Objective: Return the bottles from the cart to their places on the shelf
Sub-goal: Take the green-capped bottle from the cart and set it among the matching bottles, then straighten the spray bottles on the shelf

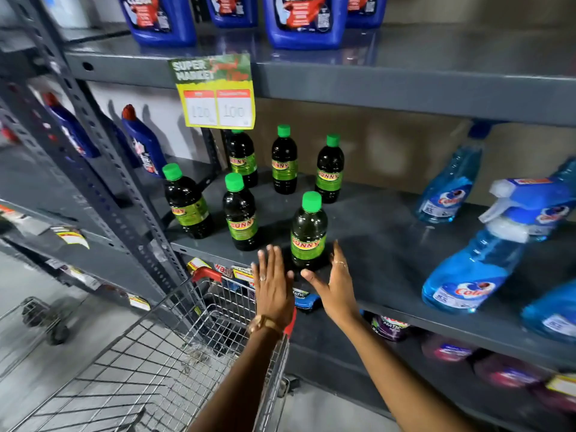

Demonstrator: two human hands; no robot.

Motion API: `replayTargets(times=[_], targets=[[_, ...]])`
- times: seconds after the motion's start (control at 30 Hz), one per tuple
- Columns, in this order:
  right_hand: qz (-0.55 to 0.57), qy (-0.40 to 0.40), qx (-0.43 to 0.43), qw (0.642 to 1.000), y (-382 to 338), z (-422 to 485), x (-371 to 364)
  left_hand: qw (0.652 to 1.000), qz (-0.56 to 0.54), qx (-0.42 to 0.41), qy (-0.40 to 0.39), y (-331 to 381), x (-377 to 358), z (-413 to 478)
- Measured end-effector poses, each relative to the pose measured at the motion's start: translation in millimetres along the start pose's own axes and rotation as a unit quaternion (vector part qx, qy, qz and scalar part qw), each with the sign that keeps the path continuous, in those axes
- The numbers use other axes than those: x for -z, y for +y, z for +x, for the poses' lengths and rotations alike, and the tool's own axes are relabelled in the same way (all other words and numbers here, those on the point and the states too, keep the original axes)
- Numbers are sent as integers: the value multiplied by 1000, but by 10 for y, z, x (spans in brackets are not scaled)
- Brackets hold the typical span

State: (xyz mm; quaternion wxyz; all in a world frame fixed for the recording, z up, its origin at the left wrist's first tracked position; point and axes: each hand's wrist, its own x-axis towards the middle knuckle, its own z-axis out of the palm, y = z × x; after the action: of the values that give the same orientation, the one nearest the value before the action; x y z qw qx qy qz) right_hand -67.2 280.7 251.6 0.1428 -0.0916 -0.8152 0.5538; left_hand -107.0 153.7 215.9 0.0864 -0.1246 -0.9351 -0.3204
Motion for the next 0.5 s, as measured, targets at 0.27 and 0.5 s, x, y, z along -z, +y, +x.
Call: replayTargets(times=[0.27, 0.5], targets=[[7, 218, 62, 974, 339, -1001, 909, 976, -81, -196, -57, 951, -508, -740], [-44, 346, -3, 937, 536, -754, 1857, 988, 60, -100, -100, 1683, -1036, -547]])
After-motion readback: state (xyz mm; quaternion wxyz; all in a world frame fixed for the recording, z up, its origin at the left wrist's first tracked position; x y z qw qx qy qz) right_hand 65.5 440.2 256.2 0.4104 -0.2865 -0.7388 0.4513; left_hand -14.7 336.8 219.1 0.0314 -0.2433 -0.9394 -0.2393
